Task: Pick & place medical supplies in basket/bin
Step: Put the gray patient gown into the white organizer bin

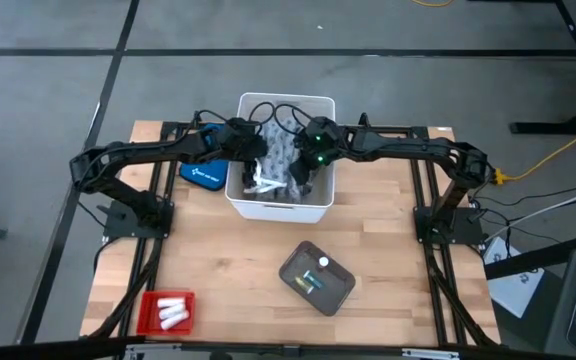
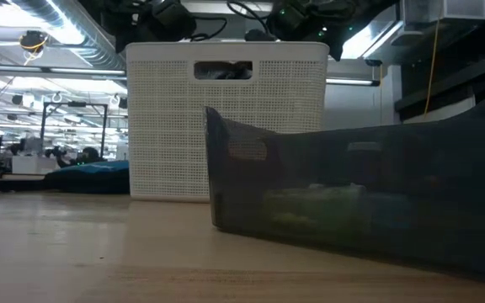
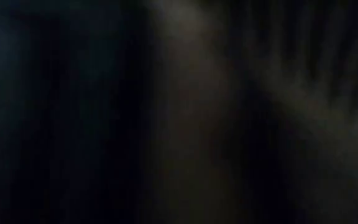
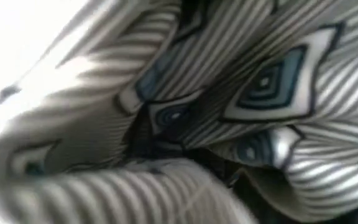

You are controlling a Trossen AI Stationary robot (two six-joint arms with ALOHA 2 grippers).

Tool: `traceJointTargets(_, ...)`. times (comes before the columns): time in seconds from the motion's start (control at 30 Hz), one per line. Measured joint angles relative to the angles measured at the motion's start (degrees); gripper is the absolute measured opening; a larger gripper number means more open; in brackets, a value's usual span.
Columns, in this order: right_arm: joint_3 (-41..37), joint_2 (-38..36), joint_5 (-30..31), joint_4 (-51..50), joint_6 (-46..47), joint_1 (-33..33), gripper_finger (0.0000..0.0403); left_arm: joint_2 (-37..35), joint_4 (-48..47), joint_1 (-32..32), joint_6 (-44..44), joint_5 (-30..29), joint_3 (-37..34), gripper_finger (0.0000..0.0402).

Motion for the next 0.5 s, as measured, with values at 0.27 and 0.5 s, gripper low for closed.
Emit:
traceJointTargets(0.27, 2.6, -1.27, 0.0, -3.85, 0.15, 0.08, 0.0276, -3.16, -2.22, -0.45, 0.67, -1.3, 0.0, 0.0201)
traceJointTargets(0.5, 9.54, -1.28, -0.74, -15.96, -0.14, 0.71, 0.0295, -9.07, -12.41, -0.76, 0.46, -0.82, 4.04, 0.0206)
